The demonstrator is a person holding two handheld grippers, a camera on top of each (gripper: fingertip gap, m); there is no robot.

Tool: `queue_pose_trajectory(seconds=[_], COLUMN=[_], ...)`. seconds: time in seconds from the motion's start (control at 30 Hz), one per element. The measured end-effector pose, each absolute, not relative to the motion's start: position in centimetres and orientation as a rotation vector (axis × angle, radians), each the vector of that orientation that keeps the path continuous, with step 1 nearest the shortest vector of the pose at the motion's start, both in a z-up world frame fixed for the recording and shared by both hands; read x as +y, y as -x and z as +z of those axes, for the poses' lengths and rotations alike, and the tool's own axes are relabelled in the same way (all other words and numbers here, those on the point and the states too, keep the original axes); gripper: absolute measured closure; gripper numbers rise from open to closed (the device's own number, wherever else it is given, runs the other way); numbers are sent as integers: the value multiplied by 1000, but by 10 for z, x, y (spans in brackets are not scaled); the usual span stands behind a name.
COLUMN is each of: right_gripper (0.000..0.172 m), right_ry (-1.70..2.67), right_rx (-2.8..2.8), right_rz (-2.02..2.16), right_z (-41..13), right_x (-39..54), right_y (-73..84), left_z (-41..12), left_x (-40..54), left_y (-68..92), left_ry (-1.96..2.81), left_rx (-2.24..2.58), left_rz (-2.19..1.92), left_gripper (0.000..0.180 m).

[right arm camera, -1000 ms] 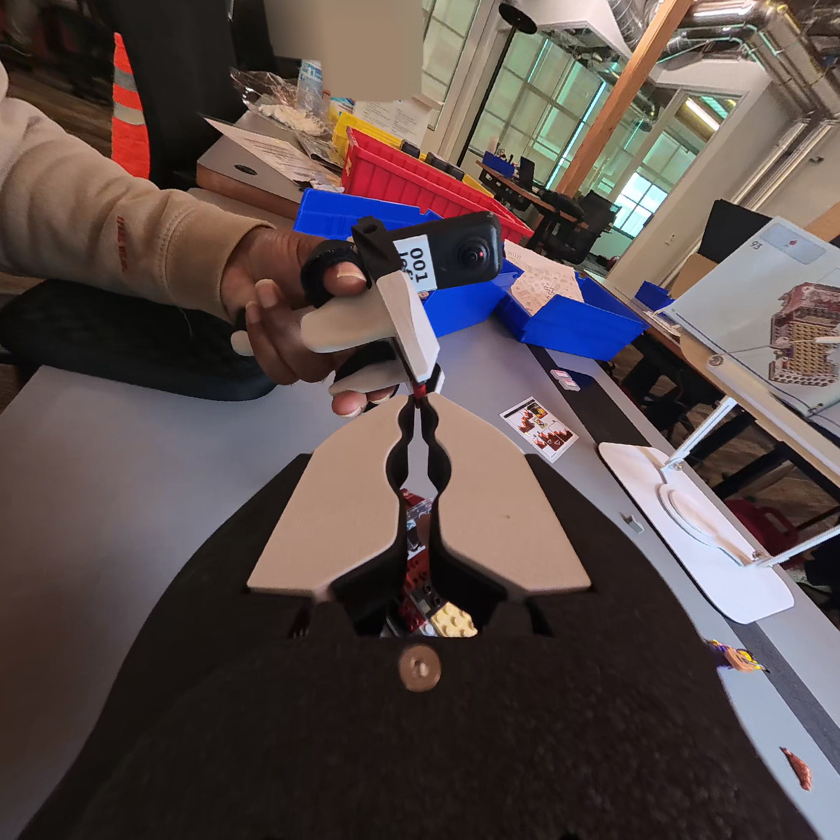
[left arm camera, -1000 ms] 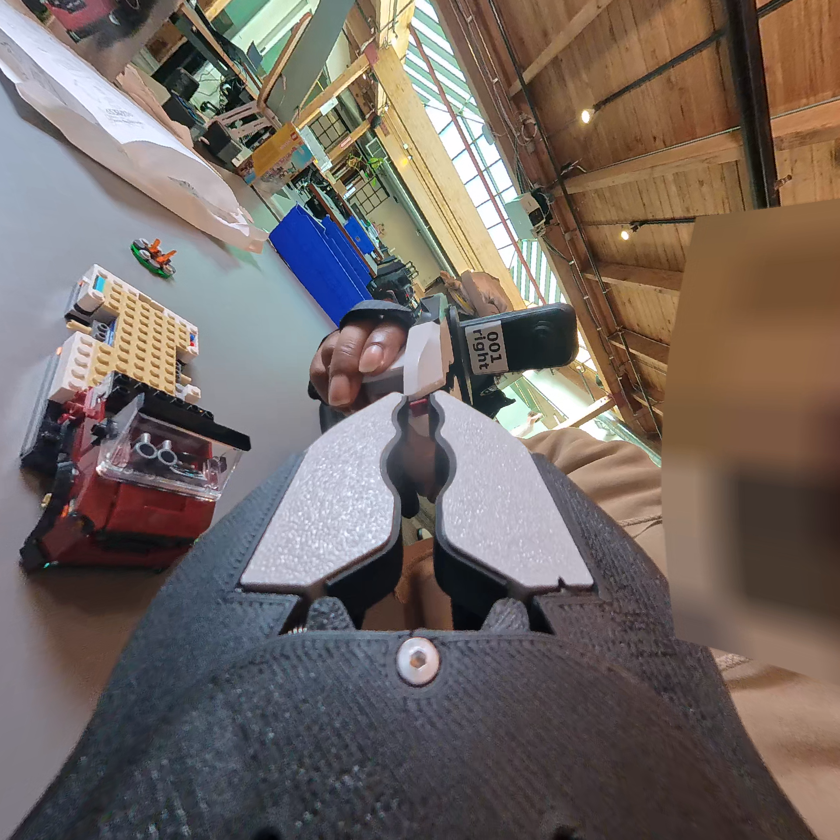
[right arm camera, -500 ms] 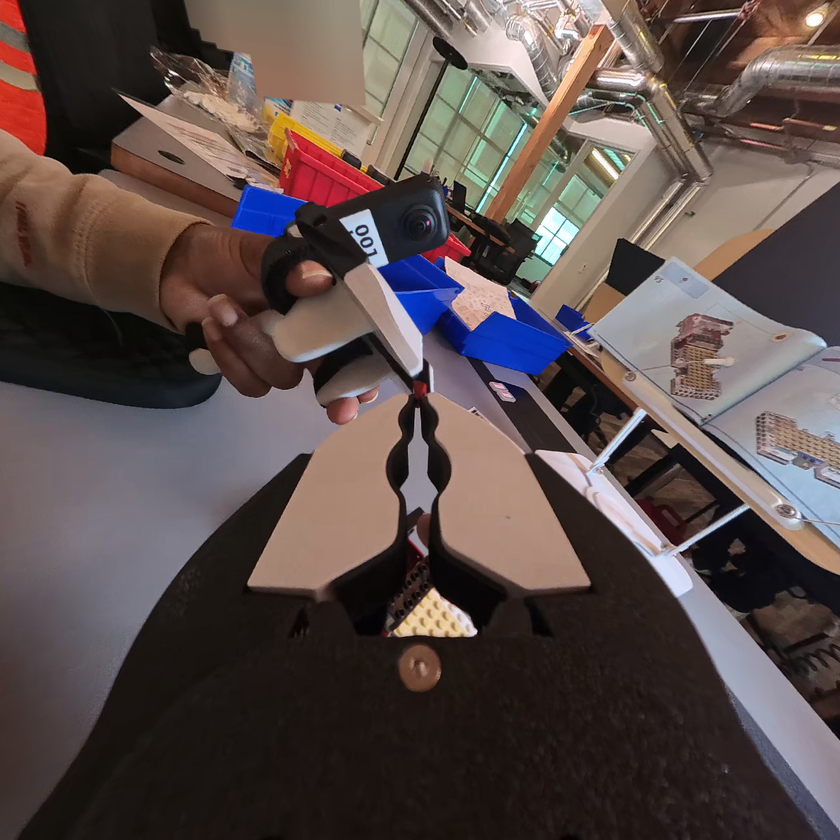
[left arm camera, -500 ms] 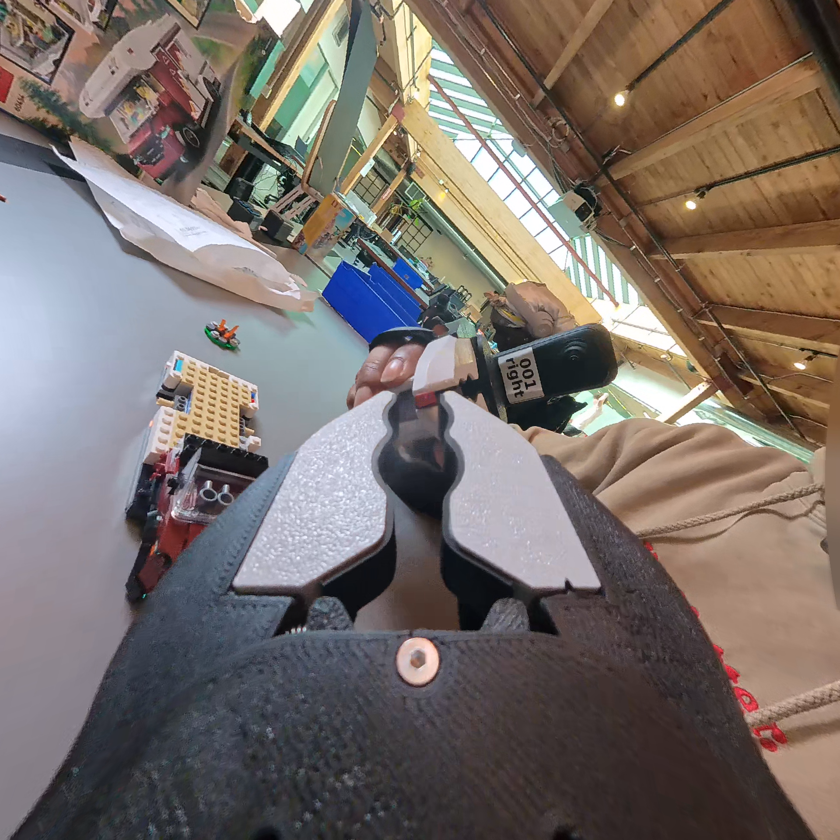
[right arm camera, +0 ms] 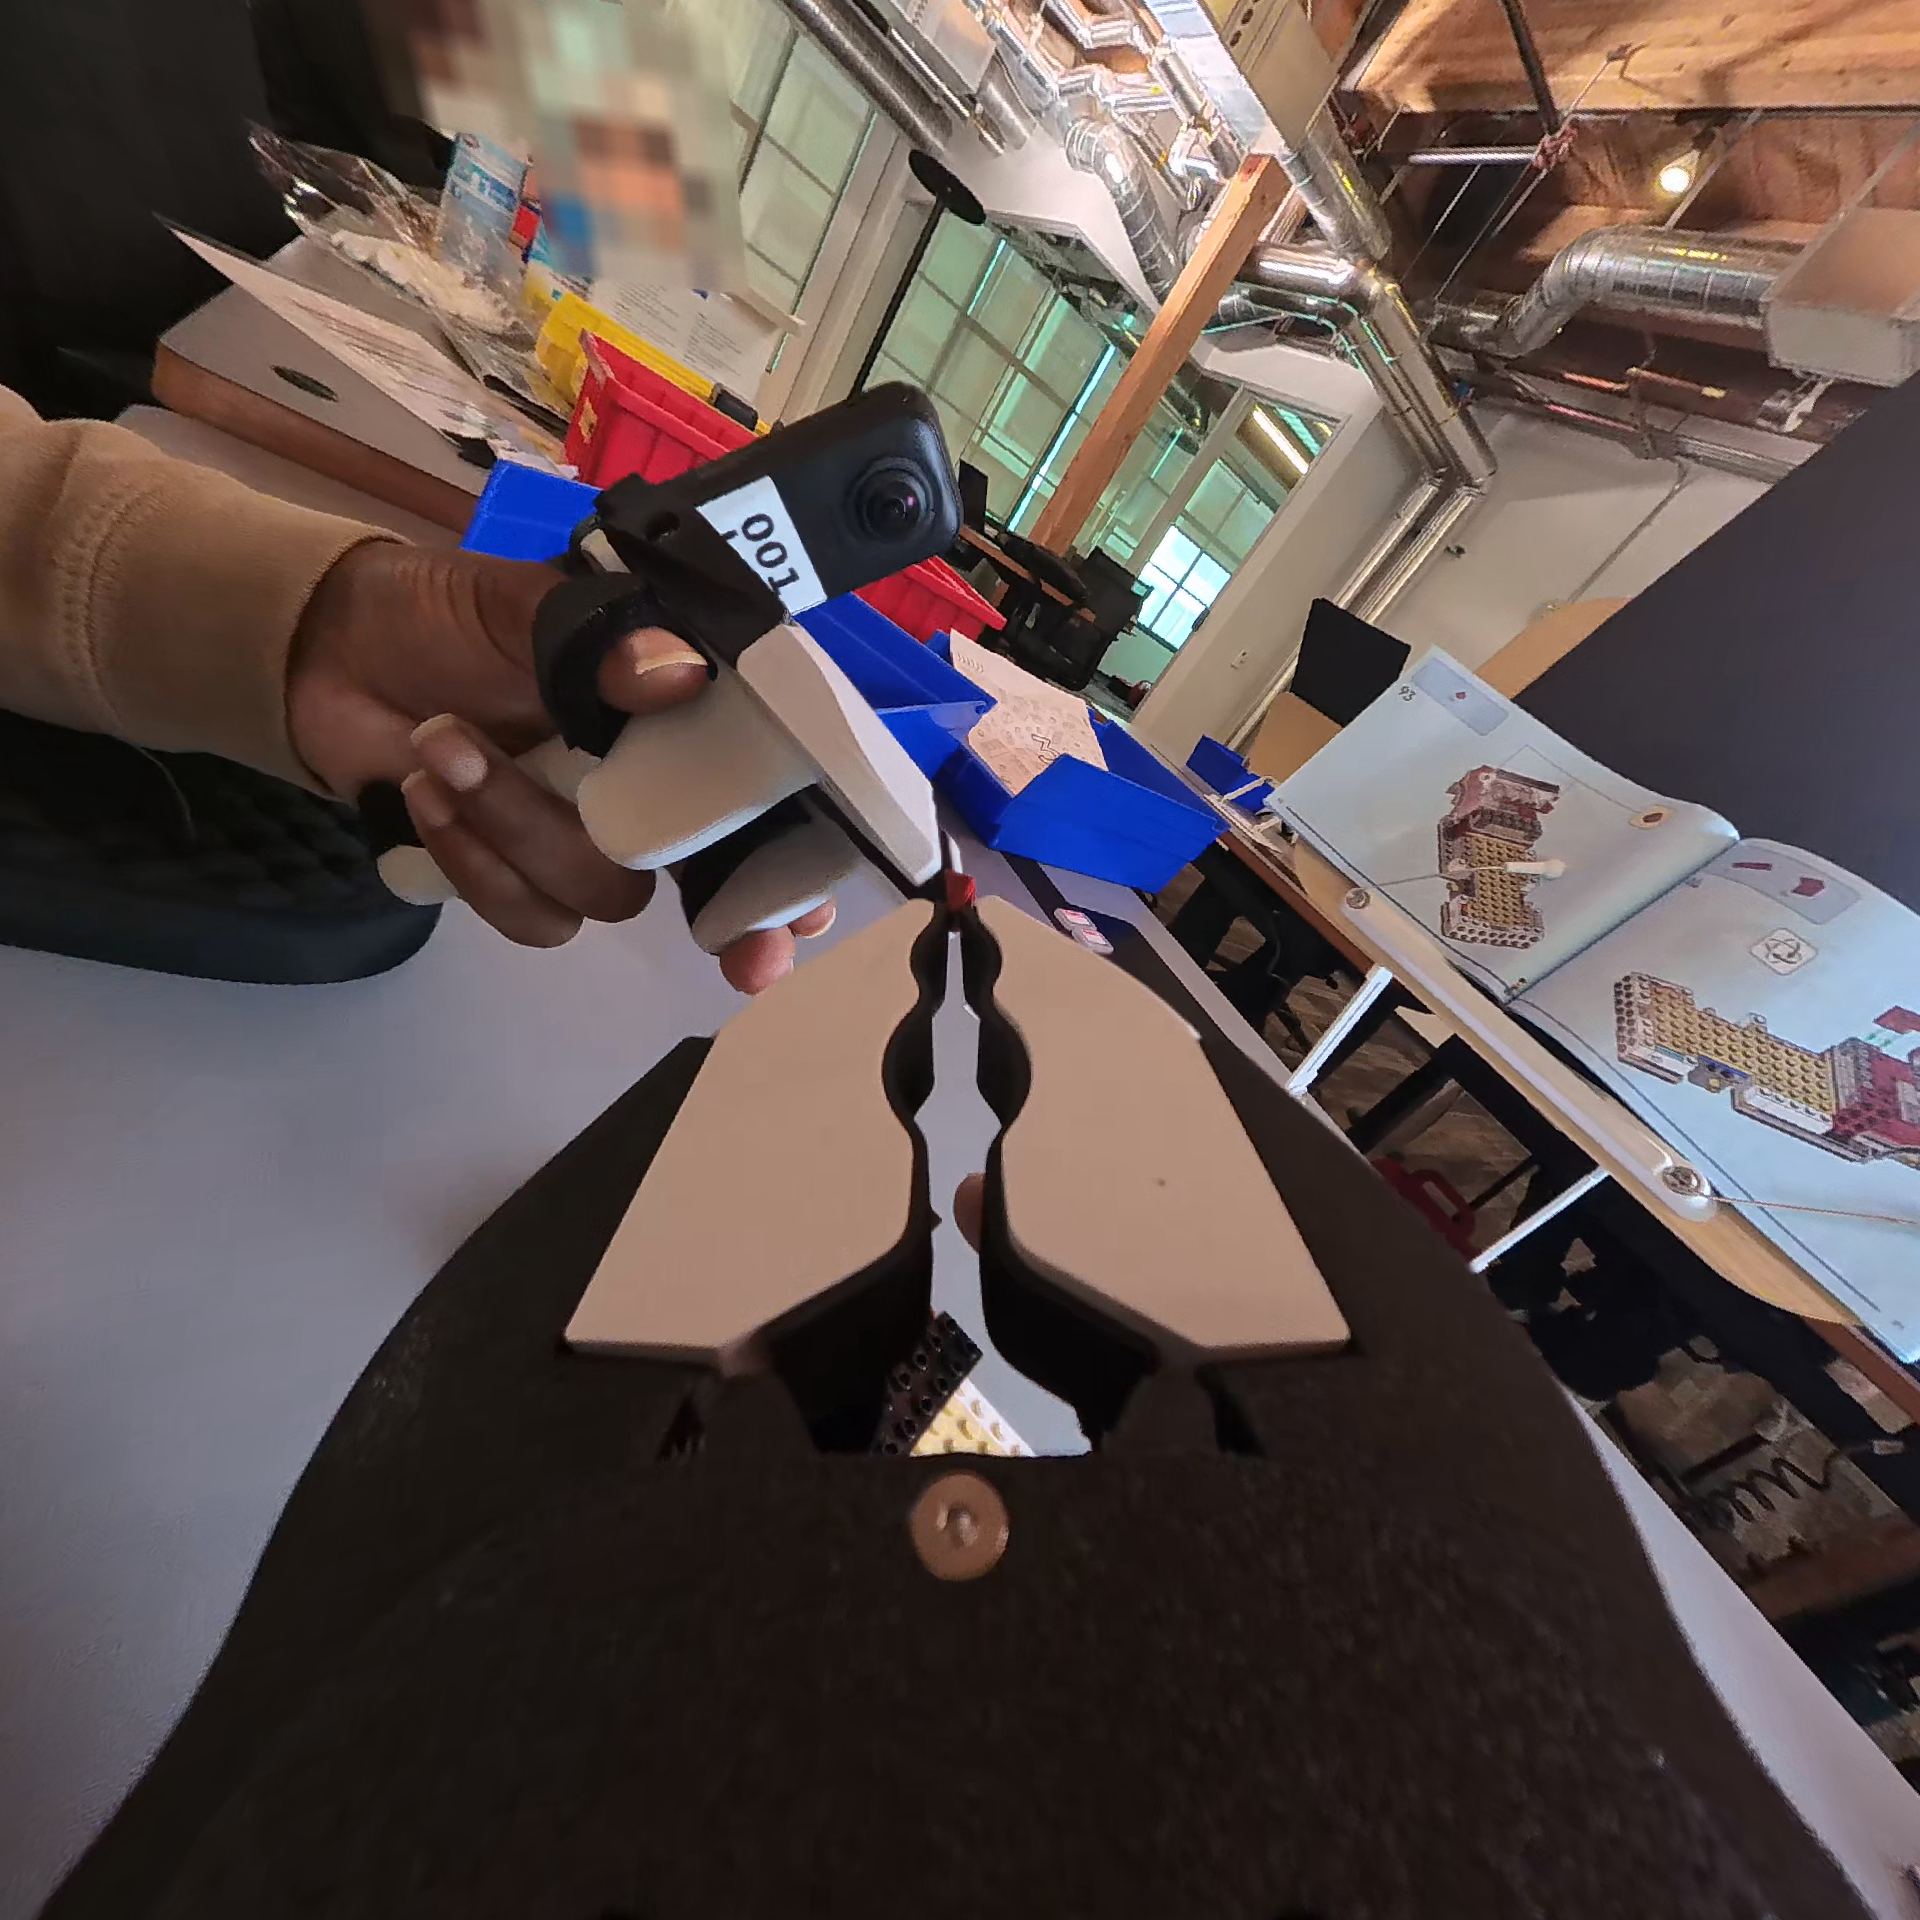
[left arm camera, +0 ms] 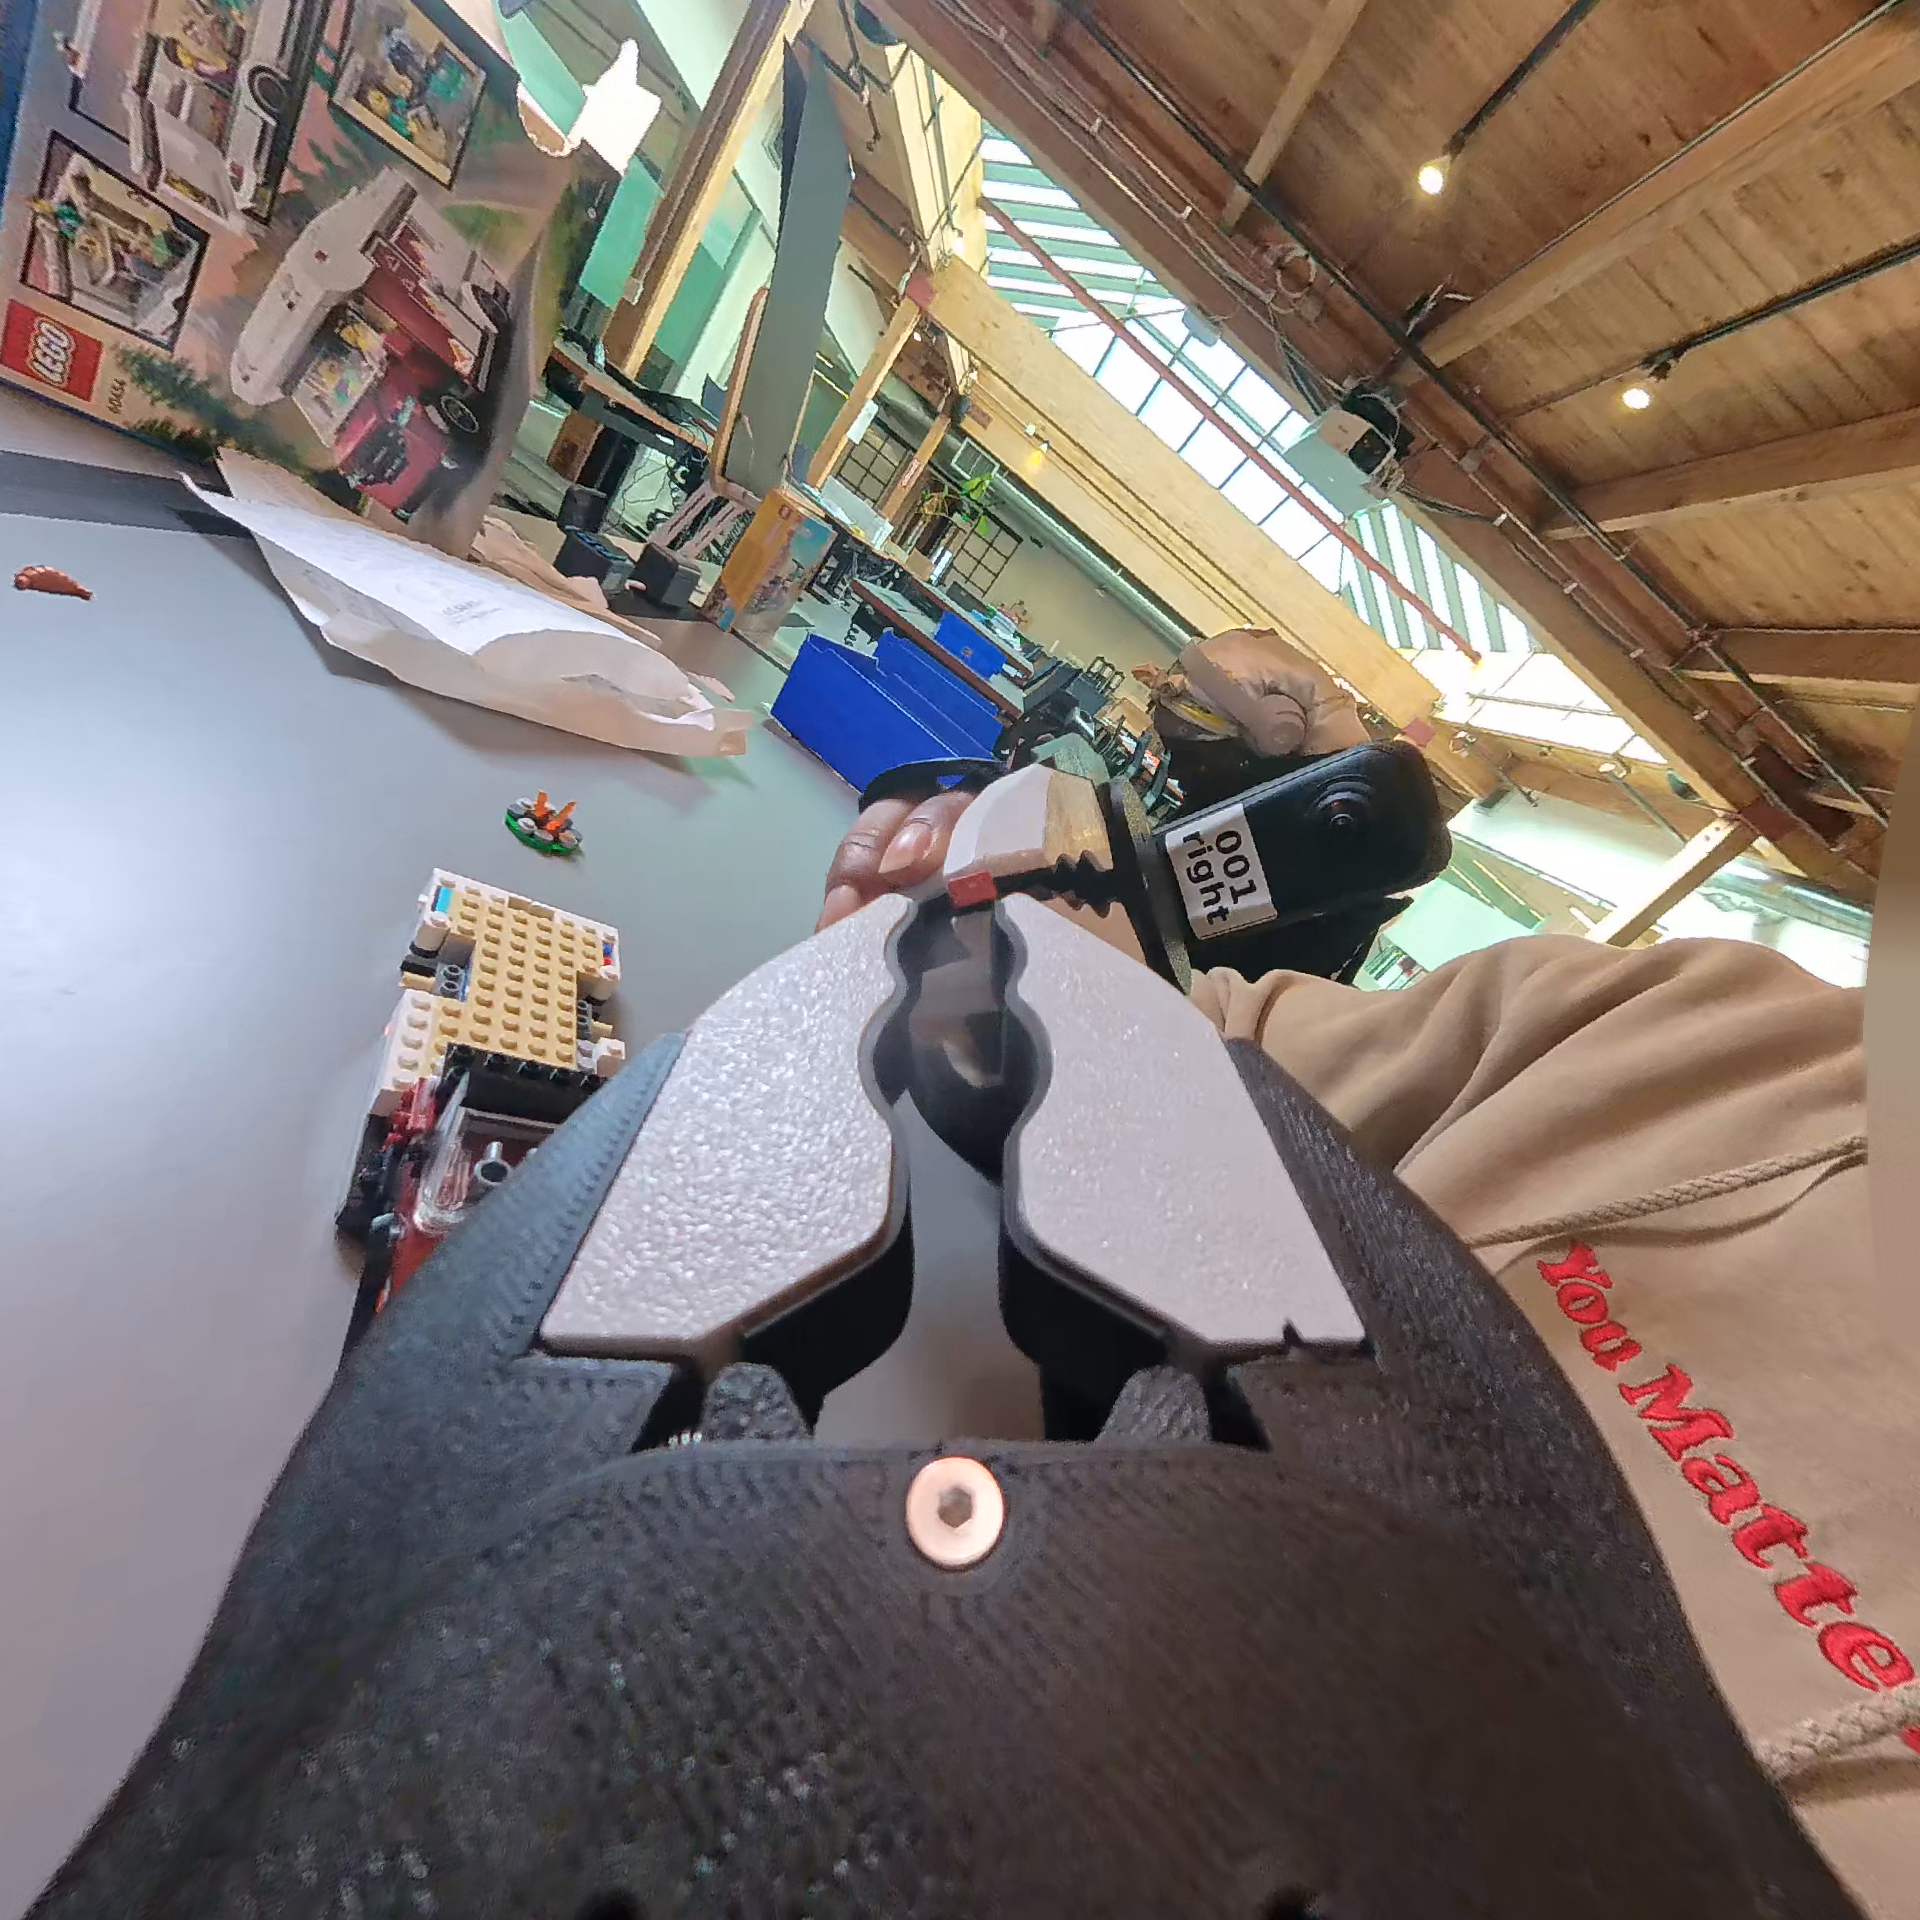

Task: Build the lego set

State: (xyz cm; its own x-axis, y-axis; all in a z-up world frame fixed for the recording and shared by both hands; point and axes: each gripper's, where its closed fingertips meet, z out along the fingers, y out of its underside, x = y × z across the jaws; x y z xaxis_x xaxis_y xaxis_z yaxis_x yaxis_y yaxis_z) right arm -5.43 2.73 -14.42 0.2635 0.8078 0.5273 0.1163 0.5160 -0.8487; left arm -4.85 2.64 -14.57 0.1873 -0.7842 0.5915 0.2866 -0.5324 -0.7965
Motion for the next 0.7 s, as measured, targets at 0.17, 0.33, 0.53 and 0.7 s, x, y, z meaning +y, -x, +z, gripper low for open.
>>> queue_pose_trajectory(seconds=[0.17,0.33,0.53,0.7], right_gripper=[169,169,169,155], right_ry=[933,922,948,1030], right_rx=[-1244,-1241,-1245,-1262], right_rz=[561,501,509,596], right_z=[-145,-147,-153,-156], right_x=[26,29,33,40], right_y=[55,55,56,56], left_z=[-144,-146,-153,-161], left_x=[24,28,32,45], left_y=[46,46,46,60], left_ry=[1562,1571,1604,1718], left_rx=[490,428,429,597], left_rz=[-1510,-1554,-1510,-1241], left_gripper=[173,174,174,174])
